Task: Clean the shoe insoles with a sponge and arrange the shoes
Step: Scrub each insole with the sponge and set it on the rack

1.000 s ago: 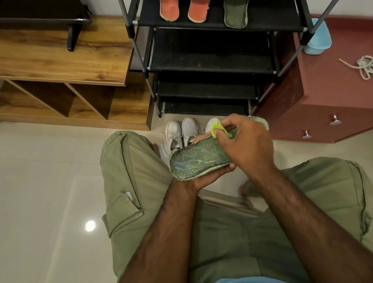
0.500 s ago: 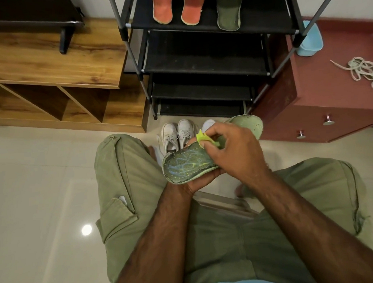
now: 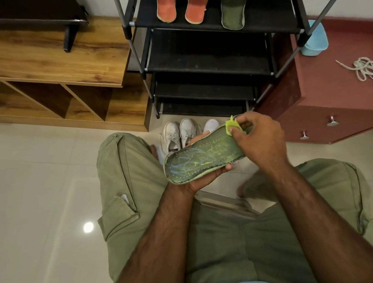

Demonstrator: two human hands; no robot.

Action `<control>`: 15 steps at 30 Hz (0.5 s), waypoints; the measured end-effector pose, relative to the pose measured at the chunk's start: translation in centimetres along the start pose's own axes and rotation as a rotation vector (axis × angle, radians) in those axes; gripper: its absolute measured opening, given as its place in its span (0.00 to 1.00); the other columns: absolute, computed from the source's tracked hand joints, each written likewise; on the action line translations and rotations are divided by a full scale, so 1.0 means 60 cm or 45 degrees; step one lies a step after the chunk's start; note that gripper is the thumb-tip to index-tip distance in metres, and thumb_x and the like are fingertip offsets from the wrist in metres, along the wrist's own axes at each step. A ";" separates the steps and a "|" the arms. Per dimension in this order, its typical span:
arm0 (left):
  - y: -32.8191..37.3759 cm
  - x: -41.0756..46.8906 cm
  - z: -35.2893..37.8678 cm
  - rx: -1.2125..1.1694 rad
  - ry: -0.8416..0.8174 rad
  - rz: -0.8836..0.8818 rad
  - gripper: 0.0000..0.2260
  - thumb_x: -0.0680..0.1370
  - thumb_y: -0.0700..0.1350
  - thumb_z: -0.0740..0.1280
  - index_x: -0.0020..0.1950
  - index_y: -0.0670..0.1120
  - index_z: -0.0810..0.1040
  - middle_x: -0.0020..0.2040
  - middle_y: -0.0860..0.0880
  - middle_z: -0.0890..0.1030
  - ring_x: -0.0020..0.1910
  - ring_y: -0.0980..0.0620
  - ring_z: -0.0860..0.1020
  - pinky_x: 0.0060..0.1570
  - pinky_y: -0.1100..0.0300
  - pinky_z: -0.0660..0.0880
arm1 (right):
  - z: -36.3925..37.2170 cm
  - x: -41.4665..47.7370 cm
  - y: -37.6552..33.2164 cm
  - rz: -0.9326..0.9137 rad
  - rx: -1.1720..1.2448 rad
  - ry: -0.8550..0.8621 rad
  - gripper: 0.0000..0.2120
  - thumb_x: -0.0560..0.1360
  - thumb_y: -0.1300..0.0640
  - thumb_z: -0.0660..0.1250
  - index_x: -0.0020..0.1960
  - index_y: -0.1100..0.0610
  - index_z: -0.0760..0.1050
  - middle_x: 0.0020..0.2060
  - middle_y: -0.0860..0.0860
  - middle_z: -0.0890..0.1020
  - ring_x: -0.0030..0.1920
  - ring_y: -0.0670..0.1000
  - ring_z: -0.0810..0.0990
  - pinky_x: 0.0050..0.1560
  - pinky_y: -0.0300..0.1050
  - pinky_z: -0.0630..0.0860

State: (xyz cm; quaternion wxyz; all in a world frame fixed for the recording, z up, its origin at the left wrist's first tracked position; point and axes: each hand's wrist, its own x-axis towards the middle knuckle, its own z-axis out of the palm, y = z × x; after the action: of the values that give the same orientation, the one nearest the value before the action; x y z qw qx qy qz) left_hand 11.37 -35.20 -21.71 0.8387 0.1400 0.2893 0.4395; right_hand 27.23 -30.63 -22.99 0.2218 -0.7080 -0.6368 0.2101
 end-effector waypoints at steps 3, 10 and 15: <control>-0.005 0.018 -0.017 -0.034 -0.050 -0.059 0.29 0.52 0.65 0.84 0.44 0.48 0.89 0.44 0.48 0.85 0.47 0.46 0.77 0.44 0.54 0.72 | 0.000 -0.003 0.007 -0.048 0.046 -0.066 0.05 0.76 0.53 0.74 0.51 0.48 0.84 0.43 0.42 0.84 0.41 0.40 0.79 0.48 0.41 0.78; -0.032 0.055 -0.078 -0.485 -0.145 -0.365 0.37 0.79 0.61 0.65 0.80 0.40 0.62 0.75 0.35 0.69 0.73 0.35 0.70 0.71 0.33 0.64 | -0.004 -0.009 0.005 -0.072 0.169 -0.102 0.04 0.75 0.52 0.76 0.50 0.47 0.86 0.39 0.39 0.84 0.36 0.37 0.79 0.40 0.34 0.74; -0.034 0.056 -0.082 -0.540 -0.155 -0.278 0.34 0.79 0.56 0.63 0.80 0.38 0.63 0.78 0.32 0.65 0.78 0.33 0.63 0.78 0.31 0.50 | -0.003 -0.014 0.006 -0.055 0.134 -0.153 0.05 0.74 0.47 0.77 0.49 0.45 0.86 0.38 0.39 0.84 0.38 0.39 0.82 0.42 0.47 0.82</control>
State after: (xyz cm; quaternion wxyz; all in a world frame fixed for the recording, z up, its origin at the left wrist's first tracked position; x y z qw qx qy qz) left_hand 11.20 -33.71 -27.85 0.9079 -0.0450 0.1529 0.3878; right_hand 27.54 -31.51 -23.05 0.2246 -0.6676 -0.6521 0.2804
